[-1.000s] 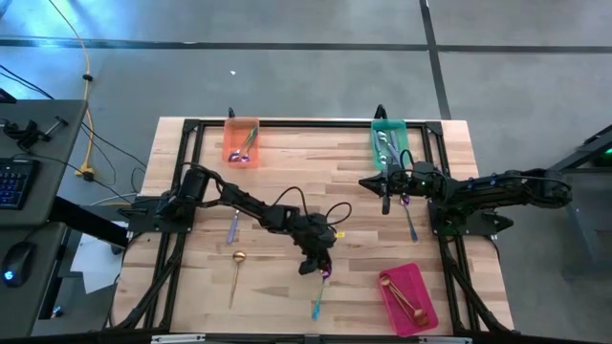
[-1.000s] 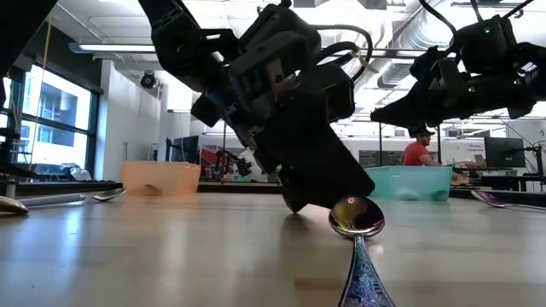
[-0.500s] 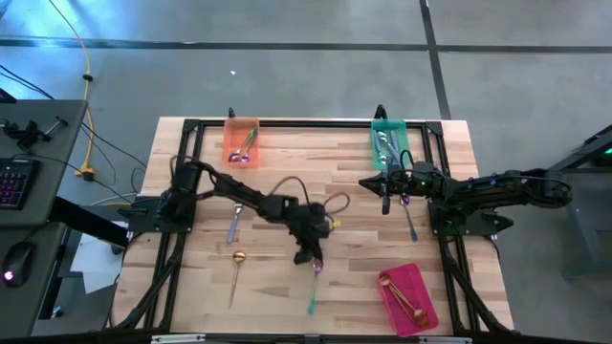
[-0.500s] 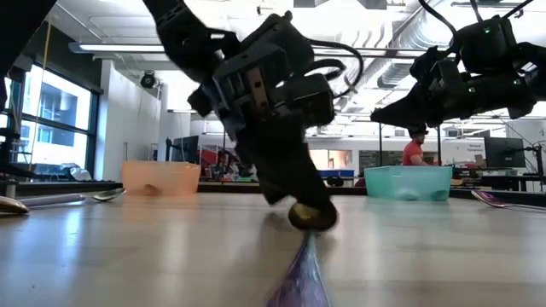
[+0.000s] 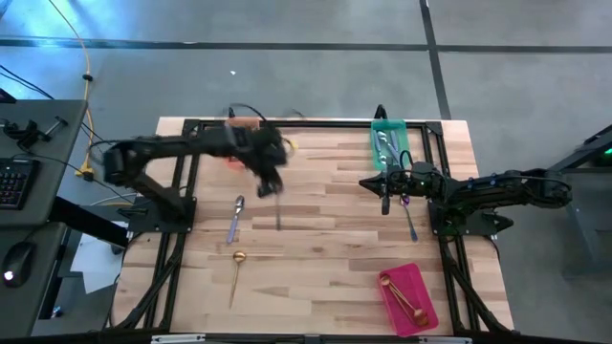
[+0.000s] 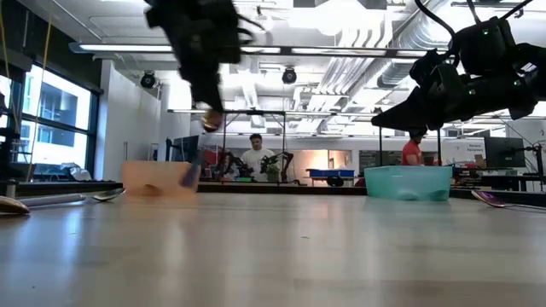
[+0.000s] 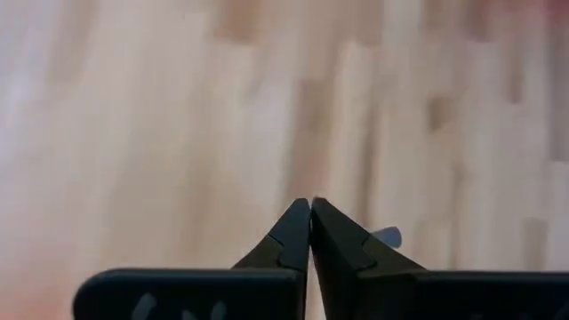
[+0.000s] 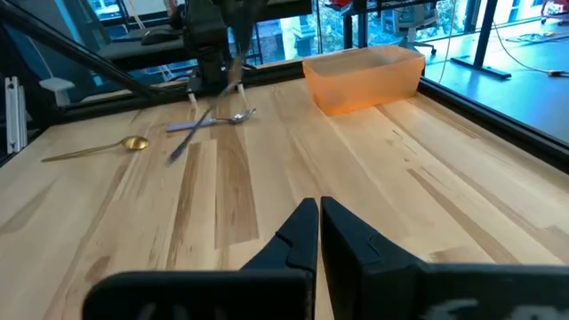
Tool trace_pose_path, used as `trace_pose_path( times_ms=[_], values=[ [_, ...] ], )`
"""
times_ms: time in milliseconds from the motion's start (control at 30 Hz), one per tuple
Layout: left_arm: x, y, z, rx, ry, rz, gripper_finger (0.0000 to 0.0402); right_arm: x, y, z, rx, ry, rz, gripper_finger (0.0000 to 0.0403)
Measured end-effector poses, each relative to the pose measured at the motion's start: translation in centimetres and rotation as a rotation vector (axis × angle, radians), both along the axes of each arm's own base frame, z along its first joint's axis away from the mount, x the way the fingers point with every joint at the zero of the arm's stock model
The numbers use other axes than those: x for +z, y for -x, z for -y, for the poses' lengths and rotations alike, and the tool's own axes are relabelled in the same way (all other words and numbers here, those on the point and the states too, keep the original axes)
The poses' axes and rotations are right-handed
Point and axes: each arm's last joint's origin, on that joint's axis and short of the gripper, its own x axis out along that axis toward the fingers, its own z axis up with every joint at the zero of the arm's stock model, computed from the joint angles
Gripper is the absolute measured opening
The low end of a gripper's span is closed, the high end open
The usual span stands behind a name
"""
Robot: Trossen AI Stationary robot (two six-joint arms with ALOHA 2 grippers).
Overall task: Sort silverware by color (type)
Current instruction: Put the blue spoon into the orange bin
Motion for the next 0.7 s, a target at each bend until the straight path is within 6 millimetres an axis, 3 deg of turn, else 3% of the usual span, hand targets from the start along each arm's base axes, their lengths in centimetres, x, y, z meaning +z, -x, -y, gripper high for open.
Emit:
trace_pose_path(
  times_ms=[200,333,467,633,700],
  values=[
    [3.4,7.5,-5.1,0.185,-0.126,-0.065,0.0000,0.0,0.0,0.0,-0.003,0.003,-0.001,0.0000],
    [4.3,11.0,-8.1,0.266,-0.197,-0.057,0.0000,0.0,0.0,0.0,-0.003,0.002,0.000,0.0000],
    [5.6,13.1,-10.9,0.309,-0.252,-0.057,0.0000,0.0,0.0,0.1,-0.016,0.003,-0.001,0.0000],
    [7.5,14.4,-14.6,0.390,-0.265,-0.023,0.0000,0.0,0.0,0.2,-0.051,0.009,-0.003,0.0000],
    [7.4,14.8,-16.1,0.420,-0.243,-0.025,0.0000,0.0,0.0,0.2,-0.050,0.011,-0.003,0.0000]
  ],
)
